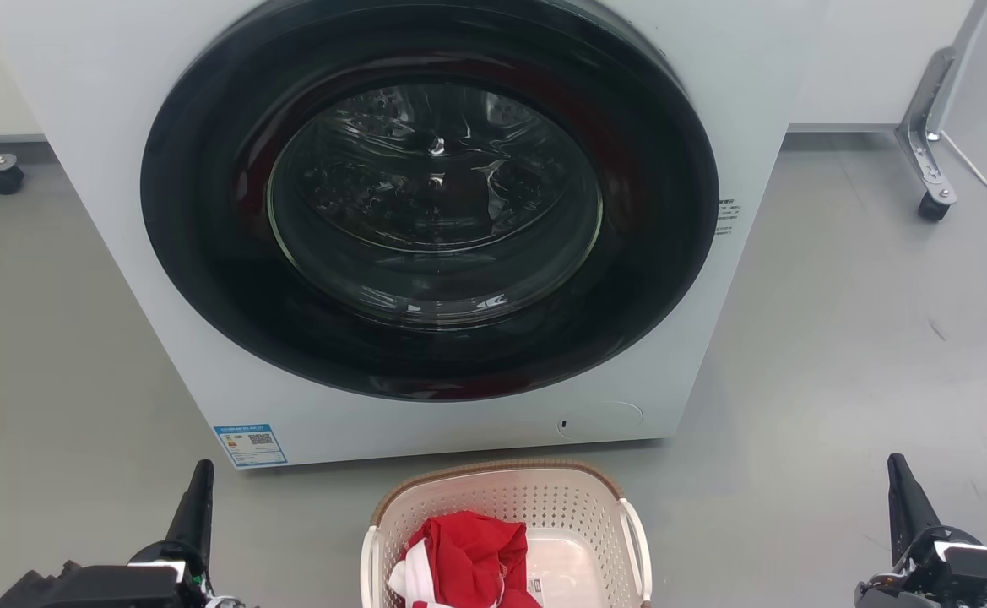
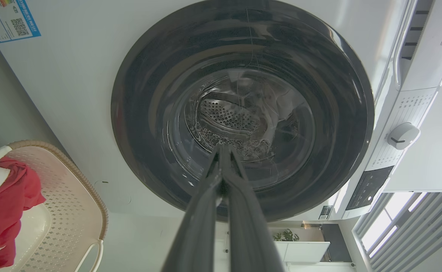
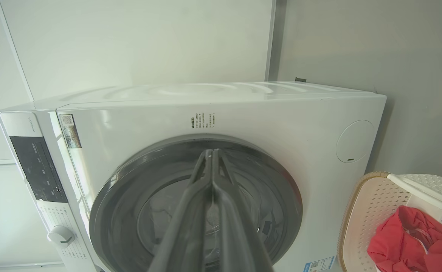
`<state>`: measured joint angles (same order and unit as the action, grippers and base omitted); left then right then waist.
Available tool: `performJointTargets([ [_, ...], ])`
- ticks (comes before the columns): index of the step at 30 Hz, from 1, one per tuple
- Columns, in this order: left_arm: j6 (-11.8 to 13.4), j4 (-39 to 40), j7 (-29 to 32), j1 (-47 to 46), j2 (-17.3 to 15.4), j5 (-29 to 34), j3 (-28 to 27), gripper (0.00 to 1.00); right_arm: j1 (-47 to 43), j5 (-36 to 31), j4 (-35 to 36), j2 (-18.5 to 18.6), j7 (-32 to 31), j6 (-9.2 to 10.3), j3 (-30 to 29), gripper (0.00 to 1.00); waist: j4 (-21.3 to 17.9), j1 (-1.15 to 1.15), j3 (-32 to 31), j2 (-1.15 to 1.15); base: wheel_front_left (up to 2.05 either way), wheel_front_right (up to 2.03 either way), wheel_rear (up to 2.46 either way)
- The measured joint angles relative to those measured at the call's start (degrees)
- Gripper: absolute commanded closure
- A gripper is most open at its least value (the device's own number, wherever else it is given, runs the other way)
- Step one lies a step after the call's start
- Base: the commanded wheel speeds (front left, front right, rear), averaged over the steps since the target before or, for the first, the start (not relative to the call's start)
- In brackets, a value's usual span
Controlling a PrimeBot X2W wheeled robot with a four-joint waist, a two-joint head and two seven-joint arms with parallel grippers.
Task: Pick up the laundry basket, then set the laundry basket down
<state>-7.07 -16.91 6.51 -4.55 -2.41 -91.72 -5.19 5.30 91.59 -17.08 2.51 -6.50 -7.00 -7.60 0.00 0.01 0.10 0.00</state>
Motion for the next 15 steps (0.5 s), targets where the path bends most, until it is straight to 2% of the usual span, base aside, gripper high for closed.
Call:
performJointTargets([
  [15, 0.0, 0.01, 0.0, 0.0, 0.0, 0.0, 0.0, 1.0, 0.0, 0.0, 0.01, 0.0, 0.0, 0.0, 0.0, 1.0, 0.0, 0.0, 0.0, 0.0, 0.0, 0.0, 0.0],
])
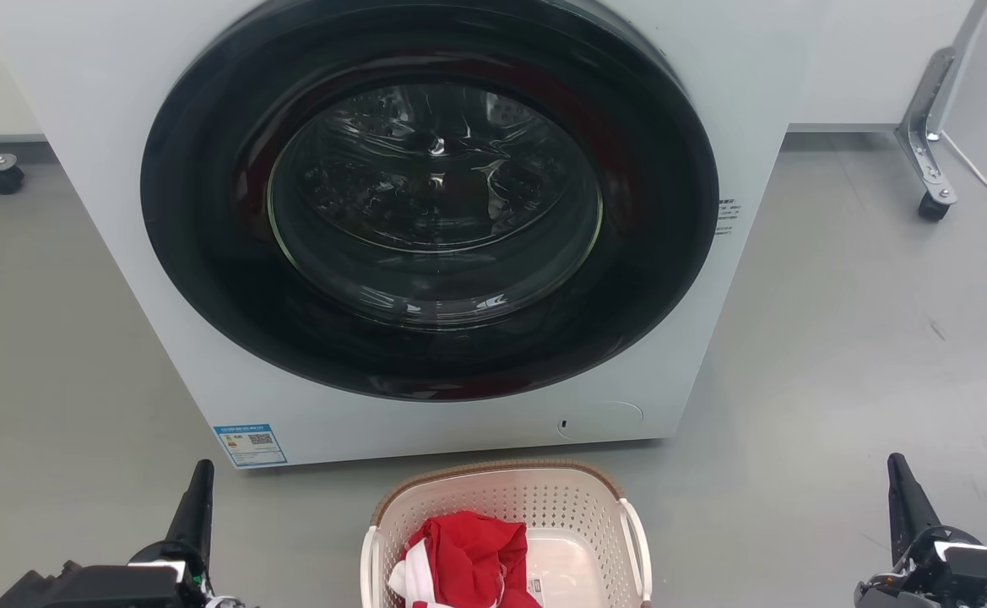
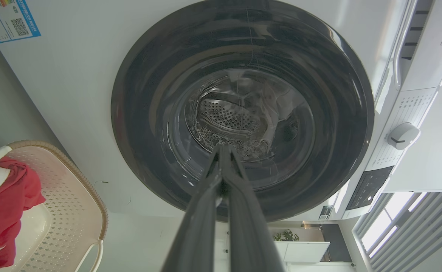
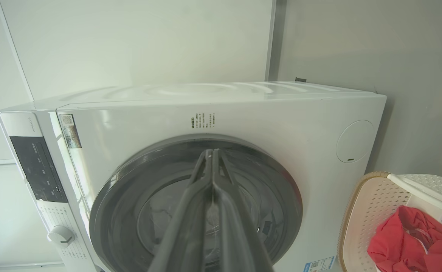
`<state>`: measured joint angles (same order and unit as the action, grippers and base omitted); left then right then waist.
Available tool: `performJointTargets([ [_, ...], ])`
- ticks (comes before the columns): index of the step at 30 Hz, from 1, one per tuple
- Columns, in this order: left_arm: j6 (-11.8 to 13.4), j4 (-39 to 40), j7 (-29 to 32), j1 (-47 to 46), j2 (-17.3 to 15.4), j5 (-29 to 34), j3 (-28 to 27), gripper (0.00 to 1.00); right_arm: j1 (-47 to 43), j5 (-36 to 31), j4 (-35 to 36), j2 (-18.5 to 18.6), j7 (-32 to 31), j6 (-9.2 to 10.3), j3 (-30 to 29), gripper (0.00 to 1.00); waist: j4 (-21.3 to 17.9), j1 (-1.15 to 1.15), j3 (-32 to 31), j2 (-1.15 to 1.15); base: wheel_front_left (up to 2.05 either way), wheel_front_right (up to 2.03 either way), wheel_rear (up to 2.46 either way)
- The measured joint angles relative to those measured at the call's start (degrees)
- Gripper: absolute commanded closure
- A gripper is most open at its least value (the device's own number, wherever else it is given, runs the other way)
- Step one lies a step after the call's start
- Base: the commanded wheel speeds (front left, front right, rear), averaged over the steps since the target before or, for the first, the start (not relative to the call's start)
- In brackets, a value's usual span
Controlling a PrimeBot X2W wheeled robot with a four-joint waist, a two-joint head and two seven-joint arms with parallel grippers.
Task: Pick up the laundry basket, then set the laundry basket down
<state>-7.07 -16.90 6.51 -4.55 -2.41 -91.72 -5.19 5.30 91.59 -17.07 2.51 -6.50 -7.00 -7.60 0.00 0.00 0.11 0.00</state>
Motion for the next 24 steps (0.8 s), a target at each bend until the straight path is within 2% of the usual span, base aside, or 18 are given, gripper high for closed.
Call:
performJointTargets([
  [24, 0.0, 0.01, 0.0, 0.0, 0.0, 0.0, 0.0, 1.0, 0.0, 0.0, 0.02, 0.0, 0.0, 0.0, 0.0, 1.0, 0.0, -0.01, 0.0, 0.0, 0.0, 0.0, 0.0],
])
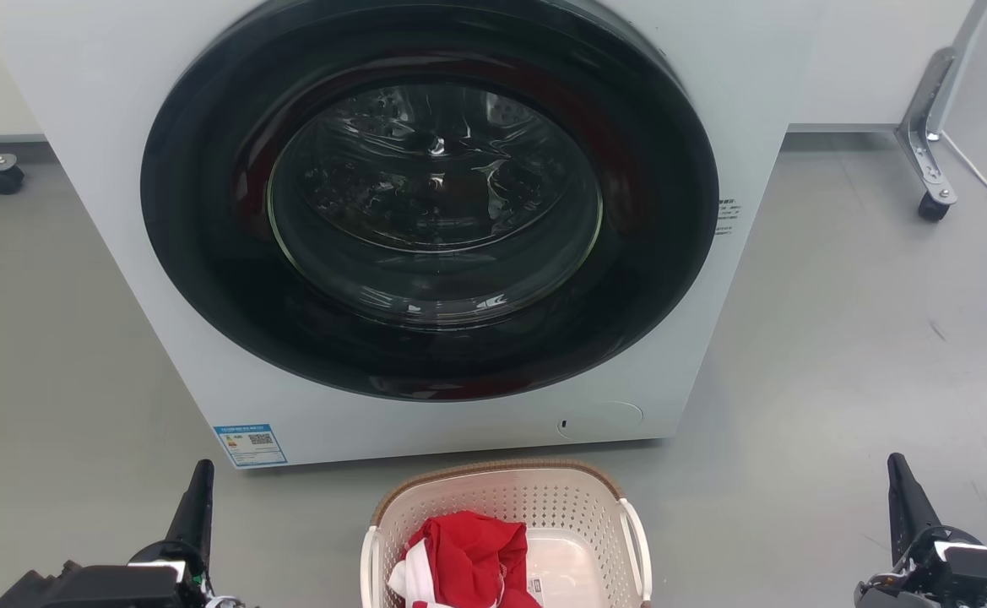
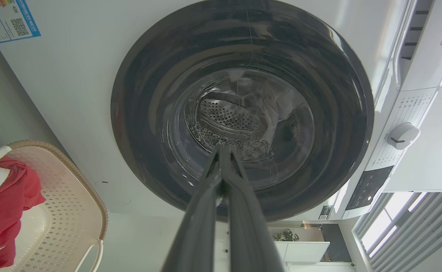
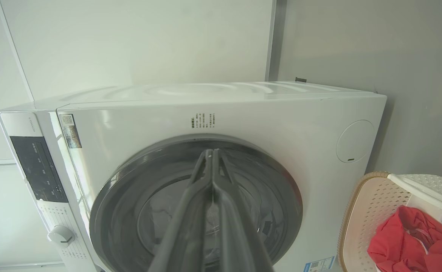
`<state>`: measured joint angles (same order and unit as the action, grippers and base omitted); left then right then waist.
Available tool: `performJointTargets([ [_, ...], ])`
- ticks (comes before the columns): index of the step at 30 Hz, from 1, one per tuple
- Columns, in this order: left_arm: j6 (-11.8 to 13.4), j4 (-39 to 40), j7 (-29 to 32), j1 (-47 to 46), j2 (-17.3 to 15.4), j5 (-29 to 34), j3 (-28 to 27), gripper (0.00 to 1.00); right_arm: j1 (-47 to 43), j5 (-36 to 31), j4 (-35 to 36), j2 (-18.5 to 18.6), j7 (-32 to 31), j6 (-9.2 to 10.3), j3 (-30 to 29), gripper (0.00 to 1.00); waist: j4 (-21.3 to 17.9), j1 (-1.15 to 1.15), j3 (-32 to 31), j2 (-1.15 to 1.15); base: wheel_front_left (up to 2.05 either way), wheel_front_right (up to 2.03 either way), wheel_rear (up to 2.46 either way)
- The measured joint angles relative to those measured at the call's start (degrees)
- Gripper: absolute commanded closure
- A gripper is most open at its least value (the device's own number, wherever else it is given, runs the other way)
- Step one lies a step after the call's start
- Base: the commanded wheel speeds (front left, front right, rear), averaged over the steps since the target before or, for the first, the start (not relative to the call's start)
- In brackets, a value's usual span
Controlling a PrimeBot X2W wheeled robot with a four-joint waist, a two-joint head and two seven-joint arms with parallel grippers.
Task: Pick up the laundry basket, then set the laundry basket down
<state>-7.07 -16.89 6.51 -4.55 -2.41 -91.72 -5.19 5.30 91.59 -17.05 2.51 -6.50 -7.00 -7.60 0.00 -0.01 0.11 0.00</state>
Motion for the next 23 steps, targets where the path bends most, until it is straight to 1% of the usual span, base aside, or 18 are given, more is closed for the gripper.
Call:
performJointTargets([
  [23, 0.0, 0.01, 0.0, 0.0, 0.0, 0.0, 0.0, 1.0, 0.0, 0.01, 0.01, 0.0, 0.01, 0.0, 0.0, 1.0, 0.0, 0.0, 0.0, 0.0, 0.0, 0.0, 0.0],
])
